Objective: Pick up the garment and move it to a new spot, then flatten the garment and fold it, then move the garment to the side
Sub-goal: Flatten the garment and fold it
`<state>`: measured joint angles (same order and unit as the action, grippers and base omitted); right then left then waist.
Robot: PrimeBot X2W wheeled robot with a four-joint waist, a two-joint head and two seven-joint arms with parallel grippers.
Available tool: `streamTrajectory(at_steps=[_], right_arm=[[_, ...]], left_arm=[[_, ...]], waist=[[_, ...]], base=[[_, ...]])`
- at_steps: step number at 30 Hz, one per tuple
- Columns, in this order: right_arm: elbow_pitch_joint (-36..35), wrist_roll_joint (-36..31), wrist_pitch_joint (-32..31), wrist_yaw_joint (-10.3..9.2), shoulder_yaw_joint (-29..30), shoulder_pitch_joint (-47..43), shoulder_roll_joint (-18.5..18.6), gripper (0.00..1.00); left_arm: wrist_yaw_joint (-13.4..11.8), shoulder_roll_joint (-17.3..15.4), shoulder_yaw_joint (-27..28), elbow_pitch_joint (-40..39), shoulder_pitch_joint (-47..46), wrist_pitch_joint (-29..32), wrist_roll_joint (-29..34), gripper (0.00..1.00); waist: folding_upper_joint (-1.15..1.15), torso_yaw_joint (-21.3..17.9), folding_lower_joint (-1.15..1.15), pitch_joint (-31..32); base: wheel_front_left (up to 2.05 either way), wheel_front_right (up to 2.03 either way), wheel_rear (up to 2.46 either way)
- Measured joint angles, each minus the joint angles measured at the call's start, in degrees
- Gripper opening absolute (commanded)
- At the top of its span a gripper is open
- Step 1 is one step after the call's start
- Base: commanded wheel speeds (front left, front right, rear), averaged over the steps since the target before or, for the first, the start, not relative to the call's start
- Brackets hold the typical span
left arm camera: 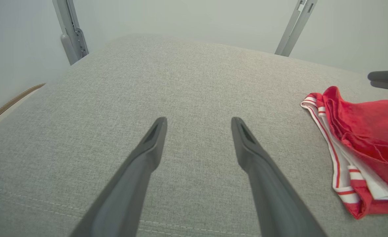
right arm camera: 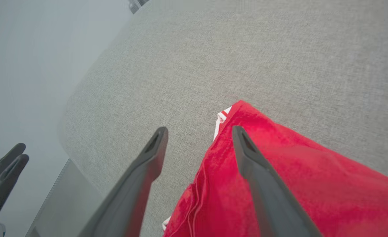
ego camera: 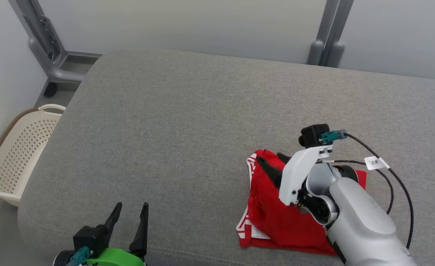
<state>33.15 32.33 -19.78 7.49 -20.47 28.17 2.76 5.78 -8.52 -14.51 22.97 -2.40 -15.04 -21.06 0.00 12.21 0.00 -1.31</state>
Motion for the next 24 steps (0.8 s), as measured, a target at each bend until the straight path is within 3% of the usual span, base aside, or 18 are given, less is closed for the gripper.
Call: streamTrajectory(at_steps=[7, 13, 24], right_arm=[[-3.86, -10.73, 2.76, 0.00, 9.87, -2.38, 0.07, 1.00], [-9.62, -18.19, 5.35, 0.00, 12.55, -10.36, 0.02, 1.00], [-12.21, -20.56, 7.51, 0.00, 4.64, -18.59, 0.00, 1.00]], left_arm=[[-0.11, -0.03, 0.46, -0.51, 0.24, 0.00, 0.00, 1.00], [-0.26, 0.03, 0.76, -1.14, 0.55, 0.00, 0.01, 1.00], [-0.24, 0.08, 0.68, -1.47, 0.39, 0.00, 0.11, 1.00]], waist=[[0.00, -1.51, 0.00, 1.03], [0.00, -2.49, 0.00, 1.06], [0.00, -2.99, 0.00, -0.30]], base=[[0.00, 0.00, 0.00], [0.00, 0.00, 0.00], [0.00, 0.00, 0.00]])
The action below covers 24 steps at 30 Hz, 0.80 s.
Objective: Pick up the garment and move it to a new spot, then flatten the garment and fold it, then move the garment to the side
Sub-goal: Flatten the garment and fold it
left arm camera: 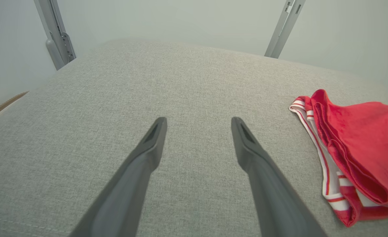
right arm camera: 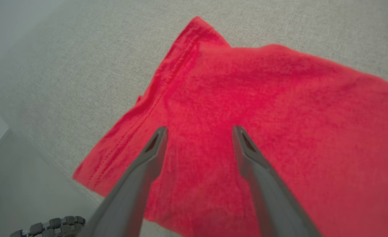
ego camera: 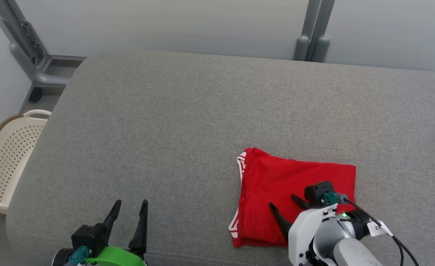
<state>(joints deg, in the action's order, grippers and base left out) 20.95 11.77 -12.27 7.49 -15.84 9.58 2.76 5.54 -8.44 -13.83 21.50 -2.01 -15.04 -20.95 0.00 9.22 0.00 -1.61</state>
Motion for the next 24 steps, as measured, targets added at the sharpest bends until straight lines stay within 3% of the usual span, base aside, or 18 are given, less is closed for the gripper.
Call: streamTrajectory(at_steps=[8, 24], right_arm=[[0.65, 1.15, 0.64, 0.00, -0.78, 0.21, -0.05, 1.00], [-6.35, -3.48, -7.71, 0.00, 17.56, -4.43, 0.01, 1.00]], left_arm=[[0.07, 0.01, -0.09, 0.41, -0.18, 0.00, 0.20, 1.00], [-0.03, -0.42, -0.36, -0.03, 0.76, 0.00, 0.31, 1.00]], waist=[[0.00, 0.49, 0.00, 0.13], [0.00, -1.67, 0.00, 0.63]], base=[[0.00, 0.00, 0.00], [0.00, 0.00, 0.00]])
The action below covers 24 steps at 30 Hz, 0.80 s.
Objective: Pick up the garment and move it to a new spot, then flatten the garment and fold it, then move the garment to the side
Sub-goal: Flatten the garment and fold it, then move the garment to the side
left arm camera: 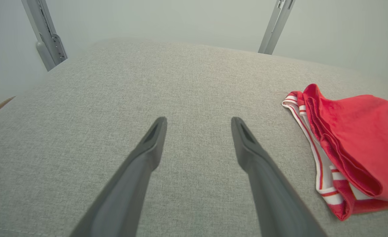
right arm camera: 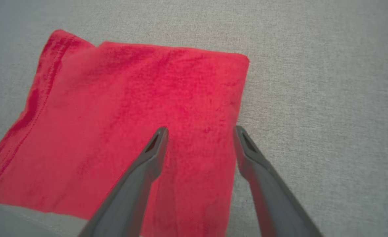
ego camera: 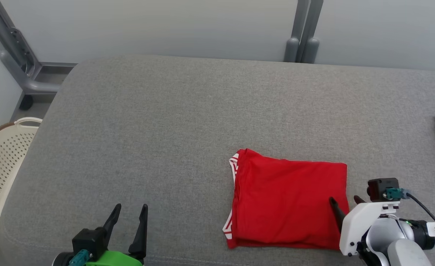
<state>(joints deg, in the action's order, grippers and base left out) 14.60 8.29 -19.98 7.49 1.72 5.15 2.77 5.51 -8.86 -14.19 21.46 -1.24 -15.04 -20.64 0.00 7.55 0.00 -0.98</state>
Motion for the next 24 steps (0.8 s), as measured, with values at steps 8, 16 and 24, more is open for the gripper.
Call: streamTrajectory(at_steps=[8, 16, 24], right_arm=[[-0.38, -0.94, -0.82, 0.00, 3.88, -0.61, -0.01, 1.00], [2.76, 1.00, -0.26, 0.00, 3.90, 2.20, -0.03, 1.00], [8.29, 4.69, -0.19, 0.00, 3.92, 4.54, 0.09, 1.00]], left_arm=[[-0.05, -0.09, -0.22, -0.44, -0.33, 0.00, 0.00, 1.00], [-0.05, -0.37, -0.33, -0.93, -2.15, 0.00, 0.10, 1.00], [-0.49, -1.00, 0.08, -2.58, -3.57, 0.00, 0.53, 1.00]], waist=[[0.00, -1.30, 0.00, -1.46], [0.00, -1.63, 0.00, -4.04], [0.00, -0.82, 0.00, -6.25]], base=[[0.00, 0.00, 0.00], [0.00, 0.00, 0.00], [0.00, 0.00, 0.00]])
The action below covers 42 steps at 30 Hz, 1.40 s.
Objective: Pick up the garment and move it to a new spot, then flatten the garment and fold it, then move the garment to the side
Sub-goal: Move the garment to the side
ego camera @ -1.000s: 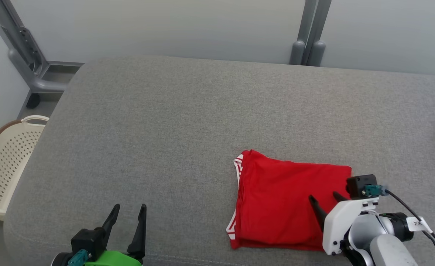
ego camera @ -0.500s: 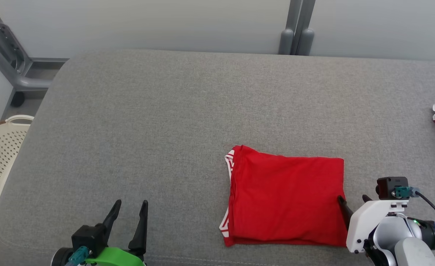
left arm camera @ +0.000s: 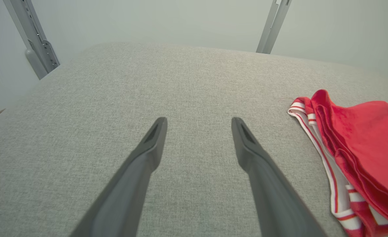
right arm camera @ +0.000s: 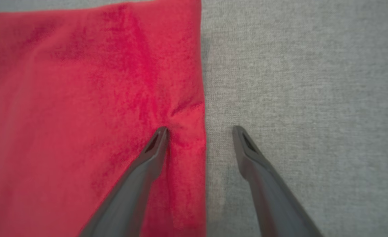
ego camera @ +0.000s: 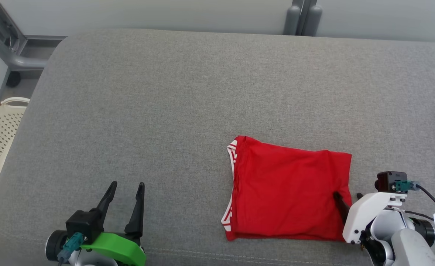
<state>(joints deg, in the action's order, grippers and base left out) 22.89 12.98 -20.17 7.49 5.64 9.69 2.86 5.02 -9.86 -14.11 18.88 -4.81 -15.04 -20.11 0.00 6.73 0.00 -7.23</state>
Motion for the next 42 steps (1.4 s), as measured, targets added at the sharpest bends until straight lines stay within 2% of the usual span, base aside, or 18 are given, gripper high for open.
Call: streamTrajectory(at_steps=[1, 2, 3, 4, 6, 16, 23, 27, 32, 42], right_arm=[[0.55, 0.52, -0.02, 0.00, -0.08, 0.29, 0.07, 1.00], [1.02, 0.88, -0.10, 0.00, -0.12, 0.59, 0.08, 0.87], [1.44, 1.10, -0.14, 0.00, -0.15, 0.91, 0.15, 0.87], [1.80, 1.20, -0.15, 0.00, -0.22, 1.22, 0.21, 0.50], [2.36, 1.35, -0.07, 0.00, -0.31, 1.71, 0.23, 0.00], [3.57, -0.10, 0.68, 0.08, -0.08, 2.95, -0.18, 0.00], [3.45, -5.24, -1.19, 0.04, -0.88, 8.53, -0.11, 0.00], [3.19, -10.31, -2.32, 0.05, -1.32, 13.03, -0.18, 0.00], [3.71, -13.24, -2.98, 0.05, -0.96, 20.42, 1.78, 0.00], [6.42, -15.00, -4.27, 0.05, -0.38, 32.56, 6.47, 0.00]], left_arm=[[-0.09, -0.05, -0.01, -0.20, 0.00, 0.00, 0.00, 1.00], [-0.26, -0.12, -0.02, -0.43, 0.00, 0.01, 0.01, 1.00], [-0.33, -0.15, -0.03, -0.68, 0.00, 0.01, 0.02, 1.00], [-0.48, -0.19, -0.04, -0.87, 0.00, 0.02, 0.02, 1.00], [-0.54, -0.25, -0.10, -1.23, 0.00, 0.10, 0.02, 1.00], [-1.20, -0.40, -0.29, -1.83, 0.01, 0.19, -0.08, 1.00], [-1.49, -0.31, -0.66, -2.70, -0.25, 0.18, -0.07, 1.00], [-1.72, -0.29, -0.89, -3.24, -1.15, 0.18, 0.09, 1.00], [-1.72, -0.36, -1.08, -4.14, -2.49, 0.10, 0.58, 1.00], [-1.00, -1.18, -2.47, -6.33, -7.31, 0.09, 2.40, 1.00]], waist=[[0.00, 0.13, 0.00, -0.18], [0.00, 0.25, 0.00, -0.34], [0.00, 0.36, 0.00, -0.48], [0.00, 0.45, 0.00, -0.62], [0.00, 0.59, 0.00, -0.84], [0.00, 0.24, 0.00, -0.45], [0.00, -1.56, 0.00, -0.54], [0.00, -3.08, 0.00, -1.14], [0.00, -5.66, 0.00, -2.49], [0.00, -11.83, 0.00, -7.11]], base=[[0.00, 0.00, 0.00], [0.00, 0.00, 0.00], [0.00, 0.00, 0.00], [0.00, 0.00, 0.00], [0.00, 0.00, 0.00], [0.00, 0.00, 0.00], [0.00, 0.00, 0.00], [0.00, 0.00, 0.00], [0.00, 0.00, 0.00], [0.00, 0.00, 0.00]])
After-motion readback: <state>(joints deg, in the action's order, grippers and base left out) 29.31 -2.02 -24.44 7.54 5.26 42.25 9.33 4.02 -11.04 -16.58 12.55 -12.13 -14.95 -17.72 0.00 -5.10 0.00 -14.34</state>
